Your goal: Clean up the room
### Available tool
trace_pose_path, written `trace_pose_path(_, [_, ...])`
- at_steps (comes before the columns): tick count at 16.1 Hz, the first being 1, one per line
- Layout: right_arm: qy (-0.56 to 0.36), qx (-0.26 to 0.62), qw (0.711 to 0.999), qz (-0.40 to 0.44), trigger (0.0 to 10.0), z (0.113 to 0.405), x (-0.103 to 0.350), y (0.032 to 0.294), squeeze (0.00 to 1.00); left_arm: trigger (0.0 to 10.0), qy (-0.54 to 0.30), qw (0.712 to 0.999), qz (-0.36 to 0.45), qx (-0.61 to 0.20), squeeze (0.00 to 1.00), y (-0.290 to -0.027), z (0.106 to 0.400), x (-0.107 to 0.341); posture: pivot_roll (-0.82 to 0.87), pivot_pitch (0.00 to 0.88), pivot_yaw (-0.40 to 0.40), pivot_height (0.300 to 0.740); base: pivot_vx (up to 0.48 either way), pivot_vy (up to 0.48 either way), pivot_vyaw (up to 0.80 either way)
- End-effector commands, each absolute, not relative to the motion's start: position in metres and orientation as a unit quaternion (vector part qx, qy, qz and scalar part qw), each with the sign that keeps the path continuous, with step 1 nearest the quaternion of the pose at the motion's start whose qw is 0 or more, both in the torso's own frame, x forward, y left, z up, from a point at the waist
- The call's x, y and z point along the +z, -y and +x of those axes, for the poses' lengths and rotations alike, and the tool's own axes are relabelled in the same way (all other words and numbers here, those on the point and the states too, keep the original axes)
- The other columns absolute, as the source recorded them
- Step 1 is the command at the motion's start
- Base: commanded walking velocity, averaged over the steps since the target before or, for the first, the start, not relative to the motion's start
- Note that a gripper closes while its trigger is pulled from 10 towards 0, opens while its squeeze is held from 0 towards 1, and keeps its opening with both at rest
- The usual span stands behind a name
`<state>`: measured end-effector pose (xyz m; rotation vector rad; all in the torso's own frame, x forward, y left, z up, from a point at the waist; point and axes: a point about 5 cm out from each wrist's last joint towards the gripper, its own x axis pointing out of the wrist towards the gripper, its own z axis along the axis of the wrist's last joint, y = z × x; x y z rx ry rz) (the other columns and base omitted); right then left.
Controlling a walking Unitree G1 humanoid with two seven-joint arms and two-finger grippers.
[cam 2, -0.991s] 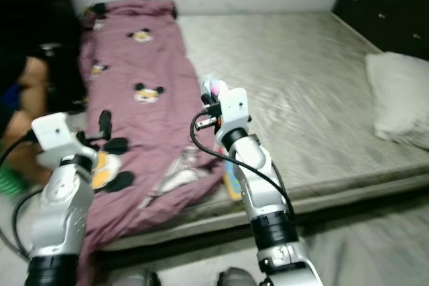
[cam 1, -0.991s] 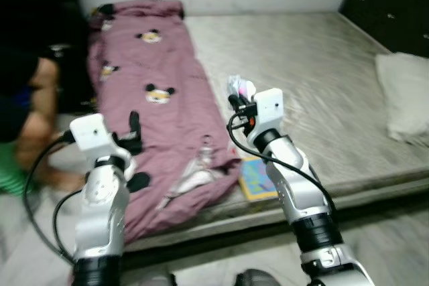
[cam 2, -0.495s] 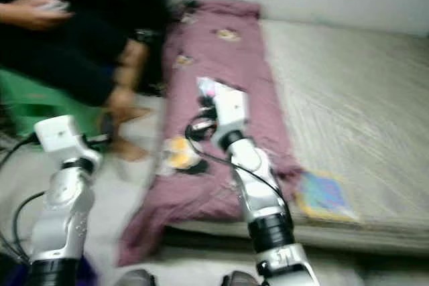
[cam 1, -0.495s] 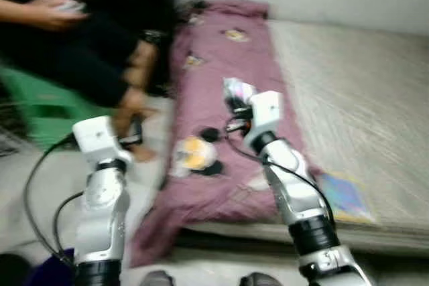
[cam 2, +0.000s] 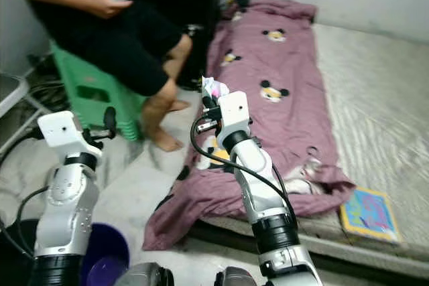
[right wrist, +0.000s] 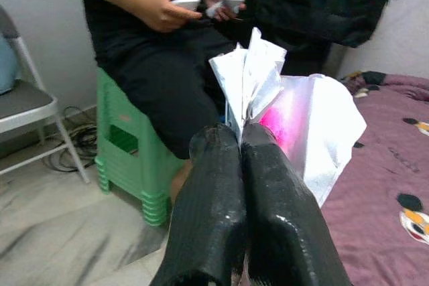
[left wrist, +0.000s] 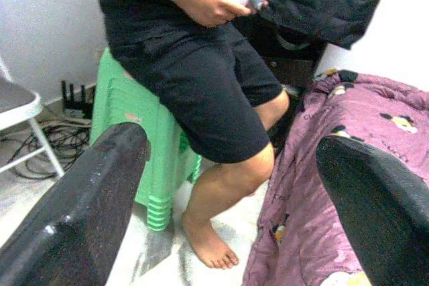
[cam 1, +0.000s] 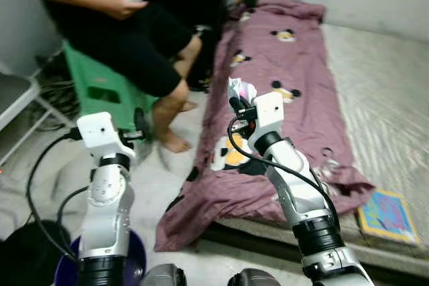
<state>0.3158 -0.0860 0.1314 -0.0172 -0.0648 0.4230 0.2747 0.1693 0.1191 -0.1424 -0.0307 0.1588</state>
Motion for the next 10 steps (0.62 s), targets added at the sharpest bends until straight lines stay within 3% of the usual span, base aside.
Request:
trace_pose_path(1, [0.039,0.210,0.977,-0.014,10.0,0.3167,0.1346,0.0873,0.00,10.0,0.014,0.994,-0.074,0.079,0.00,-0.1685,0.2748,0.1196,-0.05,0.000,-0.037,0.740,0.000,0.000,0.80])
trace_pose_path(10, [0.042,0.209,0.977,-0.013,10.0,0.3165,0.1350,0.0867,0.00,10.0,0.016,0.993,-0.078,0.089,0.00,-0.1714,0.2770,0.1206,-0.06,0.000,-0.032,0.740,0.000,0.000,0.80])
